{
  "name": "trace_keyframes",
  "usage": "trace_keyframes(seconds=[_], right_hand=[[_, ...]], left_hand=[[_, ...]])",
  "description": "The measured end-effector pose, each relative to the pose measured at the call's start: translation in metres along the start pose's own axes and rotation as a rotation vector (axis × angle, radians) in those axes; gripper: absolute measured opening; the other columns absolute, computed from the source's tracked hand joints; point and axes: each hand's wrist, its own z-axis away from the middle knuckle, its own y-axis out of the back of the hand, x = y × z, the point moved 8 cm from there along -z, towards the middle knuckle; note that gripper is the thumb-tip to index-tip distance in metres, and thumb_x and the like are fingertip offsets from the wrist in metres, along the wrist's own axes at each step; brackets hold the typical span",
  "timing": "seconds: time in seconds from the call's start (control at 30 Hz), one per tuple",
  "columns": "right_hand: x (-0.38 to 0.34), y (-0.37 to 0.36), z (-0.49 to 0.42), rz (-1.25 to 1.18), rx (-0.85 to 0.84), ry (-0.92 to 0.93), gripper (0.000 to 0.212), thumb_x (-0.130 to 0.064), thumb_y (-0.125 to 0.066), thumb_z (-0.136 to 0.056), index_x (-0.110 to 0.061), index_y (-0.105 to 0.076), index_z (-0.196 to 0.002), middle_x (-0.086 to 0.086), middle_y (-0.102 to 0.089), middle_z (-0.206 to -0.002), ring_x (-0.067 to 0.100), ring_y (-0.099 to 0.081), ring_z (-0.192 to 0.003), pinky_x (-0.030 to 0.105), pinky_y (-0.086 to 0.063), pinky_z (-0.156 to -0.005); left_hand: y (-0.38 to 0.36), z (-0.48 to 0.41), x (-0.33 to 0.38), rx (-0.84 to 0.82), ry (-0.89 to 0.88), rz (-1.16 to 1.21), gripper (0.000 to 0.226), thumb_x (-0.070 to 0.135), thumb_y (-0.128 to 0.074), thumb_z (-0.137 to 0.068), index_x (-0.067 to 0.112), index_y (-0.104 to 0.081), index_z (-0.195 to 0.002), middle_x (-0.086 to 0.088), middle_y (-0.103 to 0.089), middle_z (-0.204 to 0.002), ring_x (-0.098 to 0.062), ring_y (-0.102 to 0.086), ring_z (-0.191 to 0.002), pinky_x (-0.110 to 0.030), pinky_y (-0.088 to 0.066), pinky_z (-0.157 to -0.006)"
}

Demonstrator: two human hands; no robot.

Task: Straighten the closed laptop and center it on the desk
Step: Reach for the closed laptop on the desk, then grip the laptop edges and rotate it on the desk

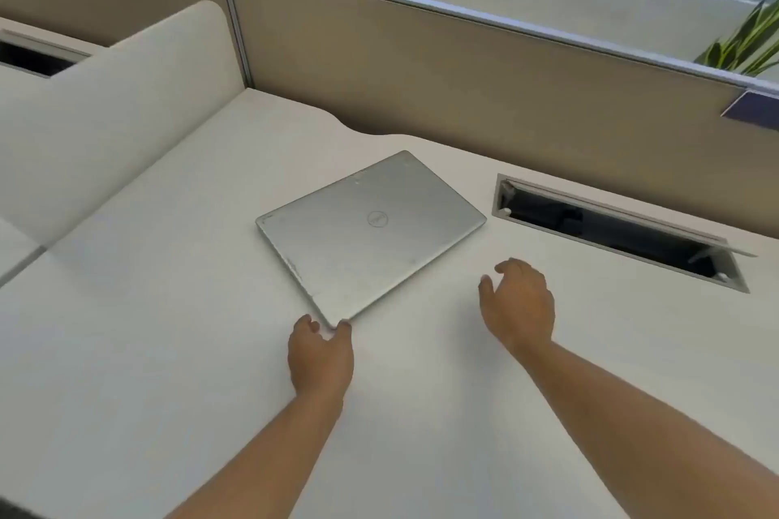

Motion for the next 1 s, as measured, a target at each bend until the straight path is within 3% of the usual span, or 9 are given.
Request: trace_keyframes(seconds=[0.1, 0.2, 0.27, 0.3, 0.37, 0.5, 0.7, 0.87, 1.0], right_hand=[[-0.018, 0.001, -0.039, -0.003, 0.029, -0.032, 0.045, -0.044, -0.041, -0.095, -0.011, -0.063, -0.114, 0.007, -0.063, -0.12, 0.03, -0.054, -0.113, 0.042, -0.043, -0.089], [-0.045, -0.005, -0.074, -0.009, 0.01, -0.009, 0.05, -0.048, -0.035, -0.096, -0.01, -0.063, -0.112, 0.012, -0.064, -0.118, 0.034, -0.055, -0.109, 0.043, -0.044, -0.088], [-0.057, -0.014, -0.094, -0.002, -0.009, 0.021, 0.053, -0.049, -0.033, -0.096, -0.008, -0.062, -0.113, 0.014, -0.064, -0.116, 0.036, -0.055, -0.108, 0.044, -0.046, -0.087], [-0.061, -0.017, -0.106, 0.01, -0.015, 0.036, 0.054, -0.05, -0.033, -0.096, -0.008, -0.061, -0.114, 0.014, -0.064, -0.115, 0.036, -0.055, -0.108, 0.044, -0.047, -0.086], [-0.066, -0.027, -0.126, 0.024, -0.051, 0.057, 0.056, -0.051, -0.032, -0.097, -0.007, -0.06, -0.117, 0.015, -0.062, -0.116, 0.037, -0.055, -0.109, 0.045, -0.047, -0.086], [-0.066, -0.052, -0.157, 0.046, -0.149, 0.056, 0.057, -0.051, -0.031, -0.097, -0.003, -0.057, -0.115, 0.018, -0.059, -0.119, 0.039, -0.053, -0.111, 0.047, -0.046, -0.09], [-0.055, -0.089, -0.193, -0.016, -0.26, -0.02, 0.064, -0.054, -0.027, -0.097, -0.002, -0.053, -0.121, 0.019, -0.057, -0.125, 0.038, -0.051, -0.116, 0.041, -0.04, -0.087], [-0.062, -0.107, -0.213, 0.019, -0.256, 0.023, 0.068, -0.056, -0.024, -0.096, 0.0, -0.057, -0.116, 0.023, -0.057, -0.121, 0.042, -0.051, -0.113, 0.045, -0.044, -0.092], [-0.061, -0.117, -0.227, 0.014, -0.27, -0.045, 0.07, -0.06, -0.024, -0.094, -0.003, -0.054, -0.122, 0.022, -0.056, -0.125, 0.041, -0.051, -0.115, 0.043, -0.042, -0.089]], left_hand=[[-0.005, -0.007, 0.001, -0.028, 0.115, 0.131, 0.058, 0.032, -0.063, -0.086, 0.008, -0.044, -0.135, -0.005, -0.055, -0.128, -0.027, -0.054, -0.111, -0.032, -0.036, -0.083], [-0.01, -0.014, -0.003, -0.033, 0.208, 0.226, 0.019, 0.029, -0.063, -0.087, 0.015, -0.051, -0.091, -0.001, -0.055, -0.093, -0.018, -0.051, -0.079, -0.029, -0.035, -0.069], [-0.011, -0.019, 0.001, -0.013, 0.247, 0.266, 0.021, 0.027, -0.062, -0.088, 0.026, -0.045, -0.076, 0.008, -0.046, -0.078, -0.015, -0.046, -0.072, -0.027, -0.034, -0.061], [-0.012, -0.022, 0.004, 0.004, 0.262, 0.292, 0.01, 0.027, -0.062, -0.087, 0.023, -0.053, -0.087, 0.006, -0.049, -0.082, -0.021, -0.05, -0.082, -0.029, -0.039, -0.068], [-0.01, -0.027, 0.009, 0.036, 0.31, 0.329, 0.037, 0.027, -0.062, -0.086, 0.005, -0.057, -0.115, -0.005, -0.054, -0.092, -0.031, -0.053, -0.095, -0.036, -0.042, -0.081], [-0.013, -0.041, 0.007, 0.081, 0.378, 0.36, 0.033, 0.027, -0.061, -0.084, 0.001, -0.054, -0.103, -0.012, -0.052, -0.089, -0.036, -0.051, -0.087, -0.037, -0.042, -0.075], [-0.026, -0.051, 0.009, 0.072, 0.522, 0.429, 0.024, 0.03, -0.065, -0.077, 0.016, -0.046, -0.08, 0.0, -0.037, -0.075, -0.02, -0.034, -0.068, -0.031, -0.03, -0.059], [-0.028, -0.067, 0.01, 0.086, 0.582, 0.44, 0.048, 0.035, -0.064, -0.074, 0.02, -0.054, -0.118, -0.002, -0.055, -0.113, -0.024, -0.051, -0.093, -0.035, -0.045, -0.079], [-0.028, -0.074, 0.012, 0.084, 0.588, 0.403, 0.053, 0.041, -0.061, -0.077, 0.025, -0.05, -0.127, 0.002, -0.053, -0.129, -0.023, -0.052, -0.114, -0.045, -0.041, -0.103]])
